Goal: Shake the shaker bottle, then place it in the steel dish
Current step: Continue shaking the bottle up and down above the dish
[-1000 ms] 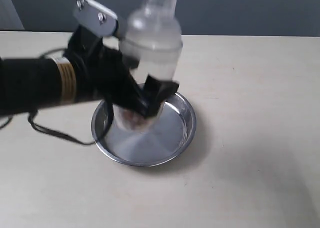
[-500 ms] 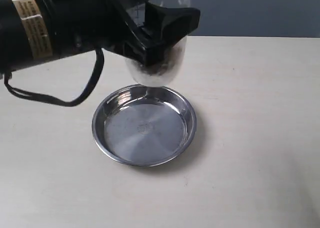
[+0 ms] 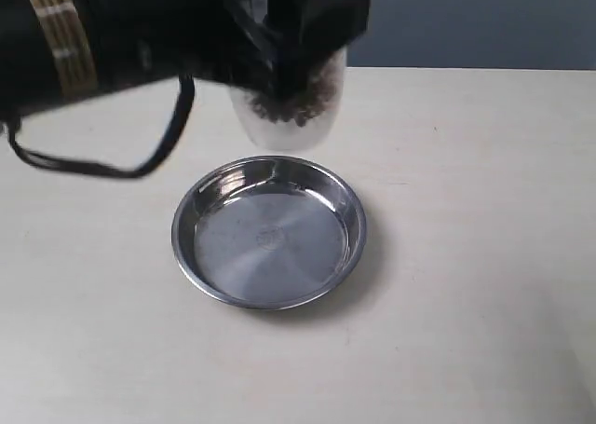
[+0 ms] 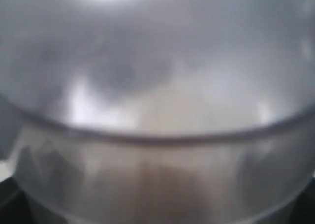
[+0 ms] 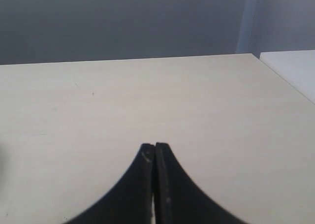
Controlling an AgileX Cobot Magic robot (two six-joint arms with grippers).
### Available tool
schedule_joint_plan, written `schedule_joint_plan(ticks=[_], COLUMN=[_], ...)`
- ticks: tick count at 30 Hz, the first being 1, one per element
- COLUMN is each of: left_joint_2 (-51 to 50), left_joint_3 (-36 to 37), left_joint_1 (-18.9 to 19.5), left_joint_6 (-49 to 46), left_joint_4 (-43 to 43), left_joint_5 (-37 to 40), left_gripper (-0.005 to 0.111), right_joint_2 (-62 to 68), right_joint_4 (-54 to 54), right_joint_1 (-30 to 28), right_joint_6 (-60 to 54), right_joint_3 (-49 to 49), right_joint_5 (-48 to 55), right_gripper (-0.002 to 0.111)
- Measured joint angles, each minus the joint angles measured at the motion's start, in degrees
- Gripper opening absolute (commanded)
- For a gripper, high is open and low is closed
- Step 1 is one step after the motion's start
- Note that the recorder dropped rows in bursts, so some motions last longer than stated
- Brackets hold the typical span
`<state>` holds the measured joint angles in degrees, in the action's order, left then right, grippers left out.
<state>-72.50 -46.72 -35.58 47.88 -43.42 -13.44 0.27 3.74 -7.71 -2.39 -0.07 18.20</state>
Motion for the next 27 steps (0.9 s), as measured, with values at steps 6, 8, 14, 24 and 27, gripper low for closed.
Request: schedule_joint_plan(ticks=[6, 8, 14, 24, 27], left_joint_2=[-5.53, -0.93, -9.53, -6.74, -4.97], left_joint_3=[2.27, -2.43, 1.98, 1.6, -1.56], left_joint_1=[-0.4, -0.4, -0.92, -0.92, 0.07], left_joint_6=[-0.41, -1.08, -0.86, -1.77, -3.65], left_joint_4=[-1.03, 0.68, 1.62, 0.15, -1.38], left_joint_5=[8.48, 4.19, 2.59, 2.79, 8.64], left_gripper=[0.0, 0.0, 0.0, 0.0, 0.0], right_joint_2=[0.0, 0.0, 0.0, 0.0, 0.0], right_joint_4=[0.0, 0.0, 0.0, 0.0, 0.0], right_joint_1=[0.0, 0.0, 0.0, 0.0, 0.0], right_joint_6=[0.0, 0.0, 0.0, 0.0, 0.0], right_joint_3=[0.0, 0.0, 0.0, 0.0, 0.0], right_joint_5=[0.0, 0.0, 0.0, 0.0, 0.0], right_gripper=[-0.001, -0.001, -0.001, -0.001, -0.001])
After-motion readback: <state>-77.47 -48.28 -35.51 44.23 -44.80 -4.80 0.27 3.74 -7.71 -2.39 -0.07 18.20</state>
